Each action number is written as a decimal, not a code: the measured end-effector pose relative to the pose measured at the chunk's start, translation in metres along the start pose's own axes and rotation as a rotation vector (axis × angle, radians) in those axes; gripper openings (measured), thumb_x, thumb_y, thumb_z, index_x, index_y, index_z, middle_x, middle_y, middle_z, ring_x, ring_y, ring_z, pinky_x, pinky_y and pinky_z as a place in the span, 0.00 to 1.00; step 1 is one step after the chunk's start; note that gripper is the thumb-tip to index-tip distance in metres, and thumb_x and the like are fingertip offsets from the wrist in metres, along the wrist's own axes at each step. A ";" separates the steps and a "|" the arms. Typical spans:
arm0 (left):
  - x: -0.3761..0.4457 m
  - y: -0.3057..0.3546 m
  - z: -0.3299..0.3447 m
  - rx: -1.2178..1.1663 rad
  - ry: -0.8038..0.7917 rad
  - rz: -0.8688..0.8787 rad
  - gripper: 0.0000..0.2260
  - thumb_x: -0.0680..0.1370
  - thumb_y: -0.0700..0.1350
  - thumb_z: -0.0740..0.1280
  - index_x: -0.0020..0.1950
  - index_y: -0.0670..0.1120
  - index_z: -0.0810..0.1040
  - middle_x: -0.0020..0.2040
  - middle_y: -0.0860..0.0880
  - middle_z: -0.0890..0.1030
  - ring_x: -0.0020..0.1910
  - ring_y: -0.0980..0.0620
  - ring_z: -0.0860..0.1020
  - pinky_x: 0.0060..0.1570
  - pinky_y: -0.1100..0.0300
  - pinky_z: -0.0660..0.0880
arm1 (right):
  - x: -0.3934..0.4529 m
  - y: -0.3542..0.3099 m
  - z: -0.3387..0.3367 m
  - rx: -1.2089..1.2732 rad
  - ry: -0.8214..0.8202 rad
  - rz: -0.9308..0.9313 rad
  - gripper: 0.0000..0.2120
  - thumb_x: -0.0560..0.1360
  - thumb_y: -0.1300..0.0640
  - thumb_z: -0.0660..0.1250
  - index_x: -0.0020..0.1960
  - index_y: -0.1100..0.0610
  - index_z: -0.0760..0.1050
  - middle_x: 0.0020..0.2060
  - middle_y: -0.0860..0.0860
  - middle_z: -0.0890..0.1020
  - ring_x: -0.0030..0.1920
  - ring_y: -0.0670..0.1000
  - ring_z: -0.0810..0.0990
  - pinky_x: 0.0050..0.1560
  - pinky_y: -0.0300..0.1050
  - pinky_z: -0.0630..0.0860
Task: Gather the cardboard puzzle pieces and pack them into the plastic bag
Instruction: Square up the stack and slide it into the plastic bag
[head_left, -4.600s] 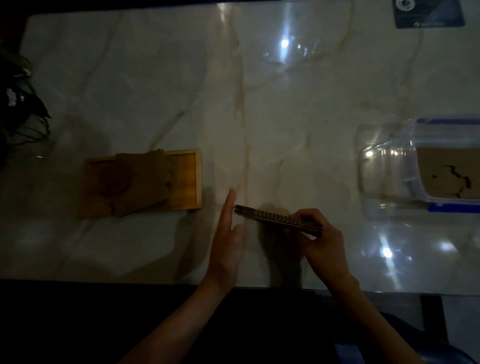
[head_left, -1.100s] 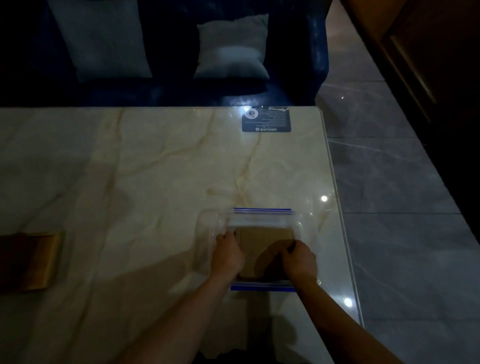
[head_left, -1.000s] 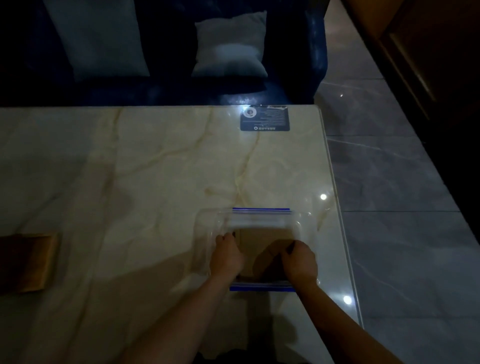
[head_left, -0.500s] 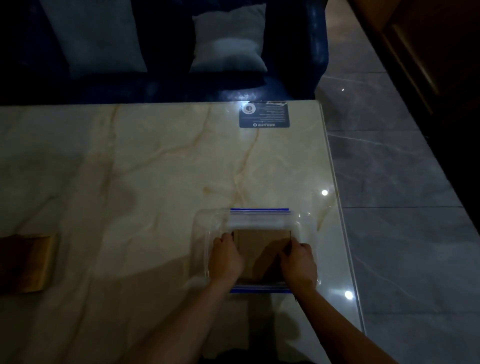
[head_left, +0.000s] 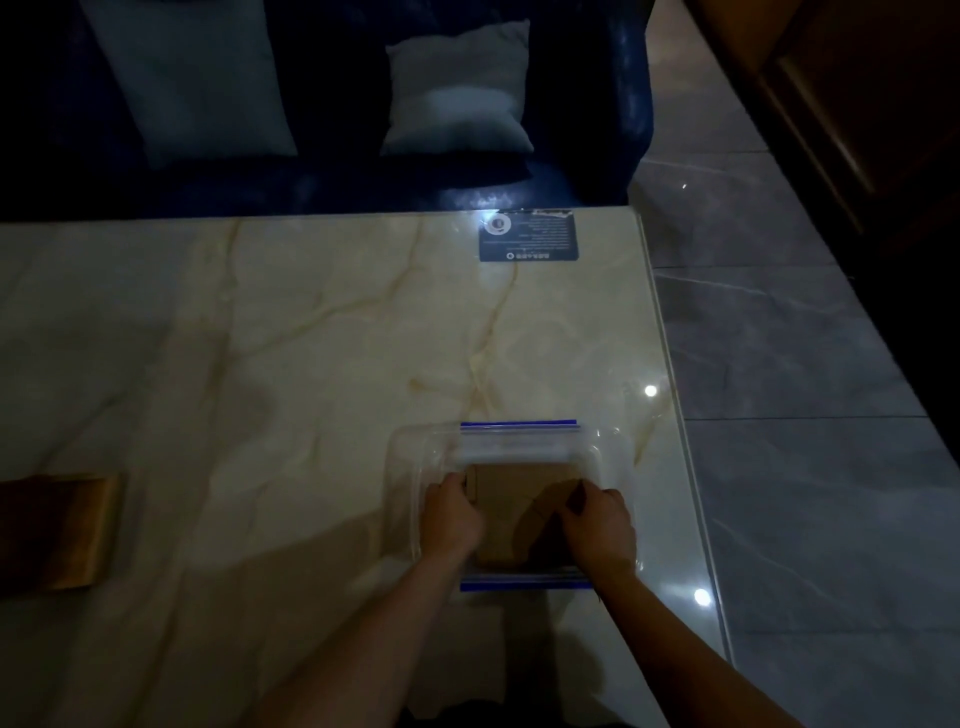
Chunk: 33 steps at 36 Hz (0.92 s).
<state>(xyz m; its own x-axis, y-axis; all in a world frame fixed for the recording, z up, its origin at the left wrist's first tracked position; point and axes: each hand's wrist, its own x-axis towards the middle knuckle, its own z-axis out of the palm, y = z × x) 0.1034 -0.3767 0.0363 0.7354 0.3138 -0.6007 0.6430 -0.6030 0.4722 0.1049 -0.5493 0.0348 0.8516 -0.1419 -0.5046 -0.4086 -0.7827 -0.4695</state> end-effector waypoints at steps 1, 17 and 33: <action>0.000 -0.001 0.000 0.000 -0.003 0.003 0.13 0.75 0.40 0.66 0.60 0.44 0.77 0.56 0.42 0.80 0.54 0.43 0.79 0.53 0.53 0.77 | 0.000 0.000 0.000 -0.002 0.001 -0.001 0.06 0.79 0.56 0.63 0.52 0.57 0.76 0.52 0.56 0.78 0.39 0.49 0.74 0.46 0.41 0.71; -0.003 -0.002 -0.009 -0.043 -0.117 0.021 0.10 0.75 0.41 0.66 0.55 0.43 0.81 0.53 0.43 0.83 0.50 0.46 0.80 0.44 0.59 0.74 | -0.015 -0.012 -0.012 -0.026 -0.054 0.019 0.11 0.79 0.53 0.63 0.58 0.58 0.77 0.54 0.57 0.80 0.51 0.55 0.81 0.57 0.50 0.78; -0.069 -0.035 -0.052 -0.338 -0.124 0.291 0.10 0.77 0.46 0.67 0.58 0.49 0.78 0.52 0.51 0.81 0.49 0.53 0.79 0.47 0.66 0.74 | -0.093 -0.001 -0.025 -0.123 -0.039 -0.403 0.15 0.79 0.46 0.61 0.65 0.44 0.75 0.57 0.44 0.81 0.50 0.42 0.80 0.48 0.33 0.75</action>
<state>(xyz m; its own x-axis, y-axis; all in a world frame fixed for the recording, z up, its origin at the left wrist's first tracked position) 0.0409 -0.3393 0.0950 0.8777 0.0647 -0.4749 0.4626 -0.3732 0.8042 0.0342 -0.5505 0.0997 0.9211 0.2118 -0.3265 -0.0010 -0.8377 -0.5462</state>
